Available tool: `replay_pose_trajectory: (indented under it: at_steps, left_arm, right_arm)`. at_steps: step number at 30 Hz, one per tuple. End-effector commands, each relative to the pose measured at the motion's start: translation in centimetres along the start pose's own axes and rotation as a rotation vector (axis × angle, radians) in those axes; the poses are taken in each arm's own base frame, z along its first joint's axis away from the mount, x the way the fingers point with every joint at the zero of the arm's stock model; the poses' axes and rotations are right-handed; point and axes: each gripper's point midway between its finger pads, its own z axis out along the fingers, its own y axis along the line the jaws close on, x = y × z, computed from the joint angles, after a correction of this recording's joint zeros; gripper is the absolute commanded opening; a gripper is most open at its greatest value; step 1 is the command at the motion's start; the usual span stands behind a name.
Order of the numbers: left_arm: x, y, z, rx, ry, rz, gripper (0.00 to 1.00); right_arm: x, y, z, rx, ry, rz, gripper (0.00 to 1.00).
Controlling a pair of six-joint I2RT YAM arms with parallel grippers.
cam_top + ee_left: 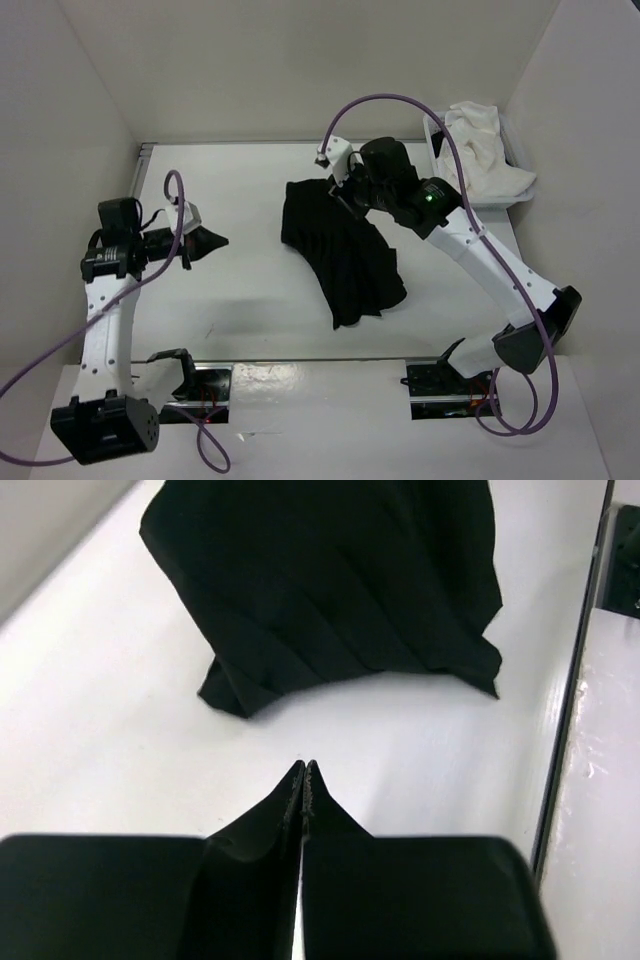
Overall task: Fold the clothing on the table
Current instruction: Flatten the skirt out
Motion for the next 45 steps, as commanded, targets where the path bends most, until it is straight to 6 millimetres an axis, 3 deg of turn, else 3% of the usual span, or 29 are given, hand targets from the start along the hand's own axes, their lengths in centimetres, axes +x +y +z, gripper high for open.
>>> replay_pose_trajectory:
  at_steps: [1, 3, 4, 6, 7, 9, 10, 11, 12, 14, 18, 22, 24, 26, 28, 29, 30, 31, 34, 35, 36, 37, 38, 39, 41, 43, 45]
  left_arm:
    - [-1.5, 0.2, -0.4, -0.04, -0.019, -0.031, 0.0]
    - [-2.3, 1.3, -1.0, -0.115, -0.014, -0.057, 0.07]
    - [-2.4, 2.7, -1.7, -0.215, 0.003, -0.101, 0.25]
    - [-2.9, 3.2, -2.7, -0.32, 0.019, -0.106, 0.35]
    - [-2.5, 4.3, -3.5, -0.416, 0.044, -0.141, 0.55]
    - [-2.3, 5.9, -5.4, -0.585, 0.067, -0.176, 0.58]
    - [-2.4, 6.2, -6.0, -0.64, 0.059, -0.211, 0.64]
    - [-2.7, 6.3, -6.6, -0.692, 0.049, -0.208, 0.73]
    - [-3.0, 6.6, -7.2, -0.735, 0.038, -0.209, 0.74]
    - [-1.7, 6.6, -7.6, -0.781, 0.052, -0.246, 0.77]
    - [-1.5, 7.2, -8.3, -0.842, 0.031, -0.253, 0.8]
    - [-1.2, 7.0, -8.0, -0.829, 0.03, -0.271, 0.8]
    - [-1.2, 6.9, -7.8, -0.82, 0.027, -0.27, 0.8]
    - [-1.2, 6.9, -7.8, -0.82, 0.027, -0.27, 0.8]
    - [-1.3, 6.8, -7.7, -0.811, 0.025, -0.27, 0.8]
    - [-1.5, 6.8, -7.6, -0.804, 0.017, -0.262, 0.8]
    - [-1.1, 6.8, -7.5, -0.802, 0.022, -0.269, 0.8]
    - [-1.1, 6.8, -7.5, -0.802, 0.023, -0.269, 0.8]
    - [-1.1, 6.8, -7.5, -0.802, 0.023, -0.269, 0.8]
    - [-0.9, 6.7, -7.5, -0.8, 0.028, -0.277, 0.8]
    - [-0.9, 6.7, -7.5, -0.8, 0.028, -0.277, 0.8]
    - [-0.9, 6.7, -7.5, -0.8, 0.028, -0.277, 0.8]
    - [-0.9, 6.7, -7.5, -0.8, 0.028, -0.277, 0.81]
    - [-1.0, 6.6, -7.4, -0.791, 0.025, -0.276, 0.81]
    - [-0.8, 6.4, -7.4, -0.791, 0.025, -0.276, 0.81]
    - [-0.7, 6.3, -7.4, -0.789, 0.031, -0.284, 0.81]
    - [-0.9, 6.2, -7.4, -0.791, 0.025, -0.276, 0.81]
  right_arm:
    - [-3.4, -2.2, -2.1, 0.102, -0.142, 0.027, 0.0]
    - [-3.7, -2.2, -2.4, 0.091, -0.136, 0.027, 0.0]
    - [-3.8, -1.5, -2.2, 0.052, -0.136, 0.025, 0.0]
    - [-4.2, -0.3, -2.6, -0.019, -0.148, 0.011, 0.0]
    - [-4.8, 1.2, -2.6, -0.11, -0.172, -0.008, 0.0]
    - [-4.7, 3.4, -2.8, -0.224, -0.161, -0.033, 0.0]
    - [-5.4, 5.2, -2.8, -0.32, -0.179, -0.064, 0.0]
    - [-4.7, 6.9, -3.0, -0.397, -0.145, -0.075, 0.0]
    - [-4.7, 8.2, -3.4, -0.461, -0.14, -0.098, 0.0]
    - [-5.8, 10.5, -4.8, -0.617, -0.186, -0.155, 0.0]
    - [-6.1, 13.6, -9.8, -0.862, -0.216, -0.238, 0.0]
    - [-7.1, 14.0, -12.1, -0.898, -0.283, -0.283, 0.0]
    - [-6.9, 14.0, -12.3, -0.883, -0.284, -0.277, 0.0]
    - [-7.7, 11.8, -10.9, -0.801, -0.326, -0.235, 0.0]
    - [-6.1, 8.7, -9.0, -0.716, -0.291, -0.084, 0.0]
    - [-7.0, 6.7, -7.8, -0.646, -0.356, -0.076, 0.0]
    - [-5.1, 5.7, -6.5, -0.614, -0.314, 0.026, 0.0]
    - [-4.1, 3.0, -5.7, -0.543, -0.317, 0.081, 0.0]
    - [-1.5, -2.6, -1.3, -0.293, -0.264, 0.184, 0.01]
    - [-0.7, -3.8, -0.2, -0.233, -0.232, 0.195, 0.09]
    - [1.6, -5.6, 2.2, -0.145, -0.148, 0.203, 0.23]
    - [3.1, -6.3, 3.4, -0.109, -0.091, 0.223, 0.4]
    - [4.3, -7.6, 4.3, -0.057, -0.05, 0.249, 0.59]
    - [7.4, -9.3, 6.5, 0.04, 0.058, 0.287, 0.83]
    - [8.9, -12.2, 7.8, 0.19, 0.116, 0.322, 0.9]
    - [11.7, -15.5, 9.1, 0.391, 0.219, 0.394, 0.94]
    - [14.1, -18.1, 8.2, 0.598, 0.313, 0.43, 0.96]
